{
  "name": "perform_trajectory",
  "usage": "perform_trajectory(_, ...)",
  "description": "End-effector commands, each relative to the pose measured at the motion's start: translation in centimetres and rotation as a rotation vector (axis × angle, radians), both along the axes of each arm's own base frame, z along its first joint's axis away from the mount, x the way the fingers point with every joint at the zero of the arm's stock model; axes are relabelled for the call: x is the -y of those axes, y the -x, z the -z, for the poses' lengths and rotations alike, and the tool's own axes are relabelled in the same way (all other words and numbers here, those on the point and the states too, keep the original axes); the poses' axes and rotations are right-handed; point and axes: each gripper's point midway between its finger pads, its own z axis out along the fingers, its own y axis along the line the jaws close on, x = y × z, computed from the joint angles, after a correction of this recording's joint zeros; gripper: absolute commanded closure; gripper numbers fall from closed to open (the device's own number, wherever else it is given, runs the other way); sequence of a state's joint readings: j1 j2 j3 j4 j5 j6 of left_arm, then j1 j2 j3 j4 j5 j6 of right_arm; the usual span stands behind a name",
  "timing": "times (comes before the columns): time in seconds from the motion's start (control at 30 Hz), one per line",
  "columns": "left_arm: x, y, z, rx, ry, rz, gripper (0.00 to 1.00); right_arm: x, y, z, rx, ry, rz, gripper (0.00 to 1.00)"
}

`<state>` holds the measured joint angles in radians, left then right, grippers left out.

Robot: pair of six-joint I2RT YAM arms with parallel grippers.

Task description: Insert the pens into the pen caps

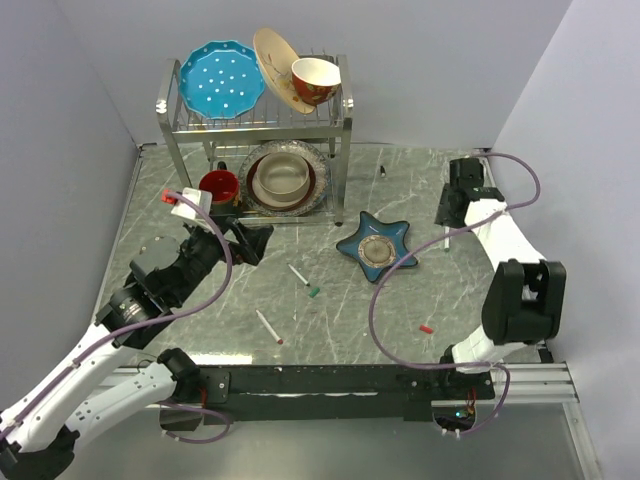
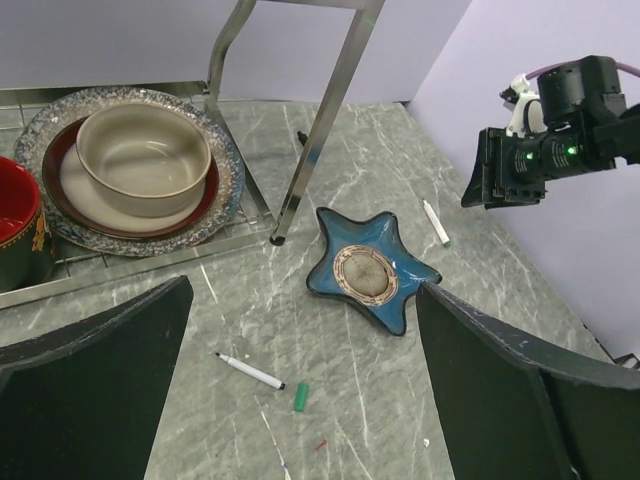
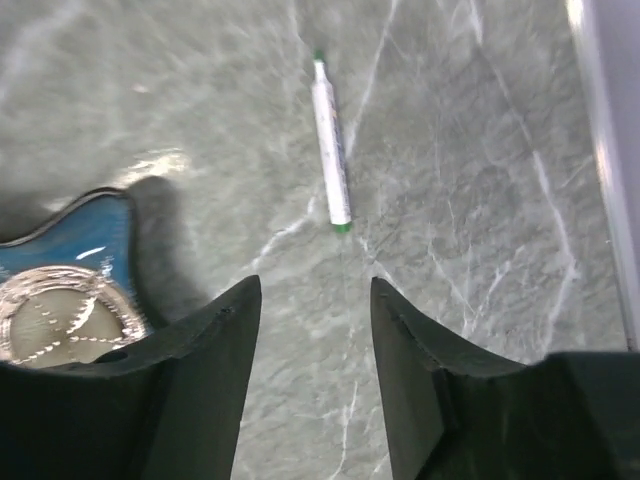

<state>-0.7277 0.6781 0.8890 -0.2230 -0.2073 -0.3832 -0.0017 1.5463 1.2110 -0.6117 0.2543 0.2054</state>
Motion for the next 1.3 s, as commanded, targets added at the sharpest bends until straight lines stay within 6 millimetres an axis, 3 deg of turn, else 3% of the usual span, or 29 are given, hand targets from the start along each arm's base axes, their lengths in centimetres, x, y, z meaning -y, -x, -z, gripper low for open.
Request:
perform_trajectory(0.0,0.4,-0.1,-0.9,0.027,0.018,0.015,0.01,1.0,-2.1,0.7,-0.005,-0.059,-0.024,0.52)
perform_trajectory(0.23,0.9,0.0,-0.7,0.015,0.012,0.041,0.01,4.8,-3.5,4.1,-0.068,-0.087,0.036,0.58)
perform_trajectory(0.33,0.7,0.0,-0.7,0.019,0.011,0.032,0.01,5.0,-3.8,6.0,-0.106,-0.114,0.043,0.57)
perform_trajectory(0.47,0.4,0.0,-1.0,0.026,0.015,0.020,0.01,4.5,-4.5,7.2,-0.115,-0.149,0.015,0.58)
perform_trajectory(0.73,0.4,-0.1,-0.7,0.020,0.006,0.015,0.01,4.4,-6.0,6.9,-0.108,-0.164,-0.003,0.60)
perform_trajectory(1.27,0.9,-0.1,-0.6,0.015,0.004,0.033,0.01,3.1,-6.5,10.0,-0.190,-0.235,-0.010,0.63)
